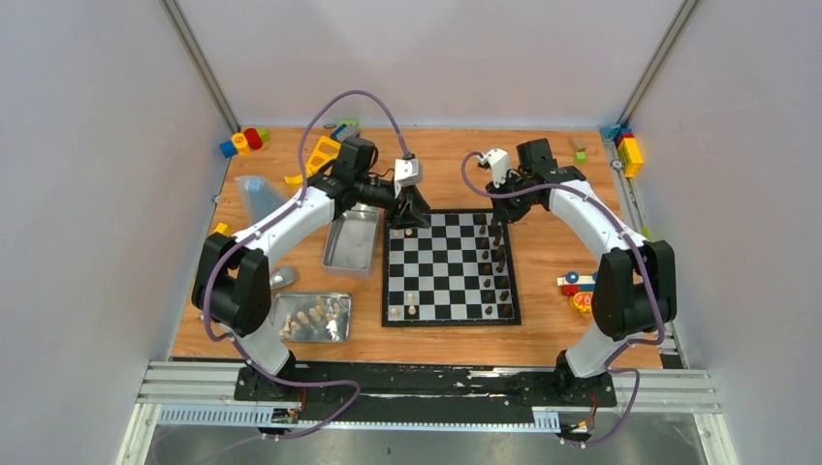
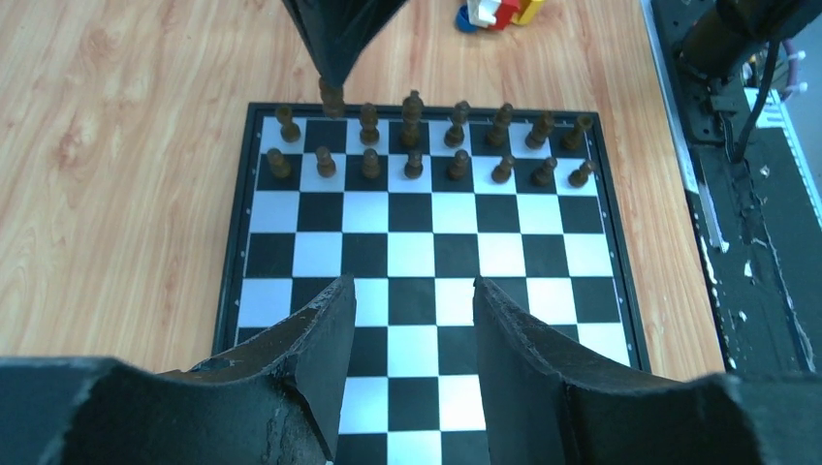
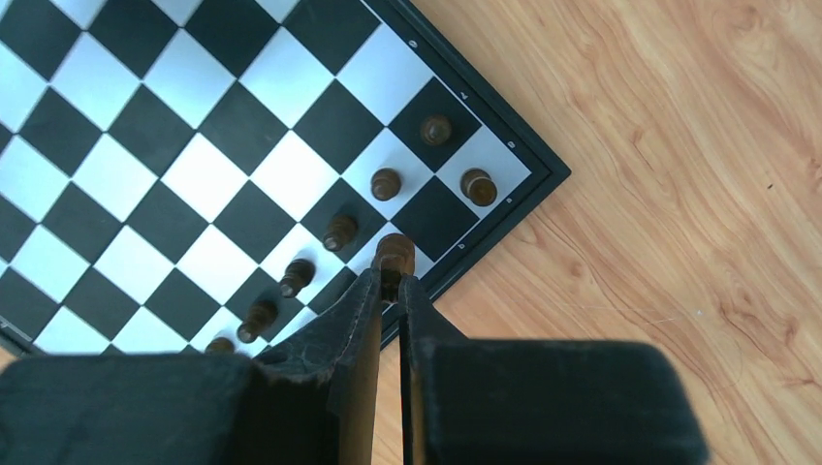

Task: Set up the chess pieces on the board
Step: Place the chess piece on the chessboard.

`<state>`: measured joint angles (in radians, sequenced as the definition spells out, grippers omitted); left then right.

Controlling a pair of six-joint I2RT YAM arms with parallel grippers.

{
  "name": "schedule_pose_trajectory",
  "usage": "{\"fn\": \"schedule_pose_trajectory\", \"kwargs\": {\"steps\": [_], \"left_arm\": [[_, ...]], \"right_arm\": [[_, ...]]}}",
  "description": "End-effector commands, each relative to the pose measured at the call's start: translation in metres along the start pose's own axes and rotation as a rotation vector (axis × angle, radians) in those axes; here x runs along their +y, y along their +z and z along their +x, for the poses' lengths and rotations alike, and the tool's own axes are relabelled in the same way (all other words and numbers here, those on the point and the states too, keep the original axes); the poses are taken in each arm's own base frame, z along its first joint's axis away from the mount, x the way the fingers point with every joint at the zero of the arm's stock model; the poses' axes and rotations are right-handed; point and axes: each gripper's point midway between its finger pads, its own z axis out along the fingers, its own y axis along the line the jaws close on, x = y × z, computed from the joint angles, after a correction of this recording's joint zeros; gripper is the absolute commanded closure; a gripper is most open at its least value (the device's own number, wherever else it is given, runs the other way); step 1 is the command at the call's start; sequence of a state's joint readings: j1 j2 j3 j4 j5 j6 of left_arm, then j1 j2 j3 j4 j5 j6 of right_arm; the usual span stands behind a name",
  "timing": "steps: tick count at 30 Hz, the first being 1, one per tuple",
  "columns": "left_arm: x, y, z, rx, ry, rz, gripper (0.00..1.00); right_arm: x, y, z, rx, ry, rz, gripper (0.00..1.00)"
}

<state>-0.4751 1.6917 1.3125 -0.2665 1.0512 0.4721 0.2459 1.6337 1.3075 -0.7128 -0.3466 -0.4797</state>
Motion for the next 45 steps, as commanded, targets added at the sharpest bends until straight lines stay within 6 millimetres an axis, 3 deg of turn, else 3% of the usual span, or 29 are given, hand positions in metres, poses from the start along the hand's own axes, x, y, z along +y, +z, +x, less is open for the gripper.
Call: {"fn": "schedule_pose_trajectory", "kwargs": {"steps": [1, 14, 45], "left_arm": [[-0.012, -0.015, 0.007, 0.052, 0.024, -0.023, 0.44], [-0.022, -0.028, 0.011, 0.063, 0.031, -0.041, 0.44], [-0.026, -0.033, 0.015, 0.067, 0.035, -0.041, 0.43]], "right_arm": [[-0.021, 0.005, -0.013, -0.001, 0.012, 0.083, 1.0], [-0.032, 0.033, 0.002, 0.057, 0.036, 0.099, 1.0], [-0.031, 0.053, 0.021, 0.114, 0.018, 0.104, 1.0]]}}
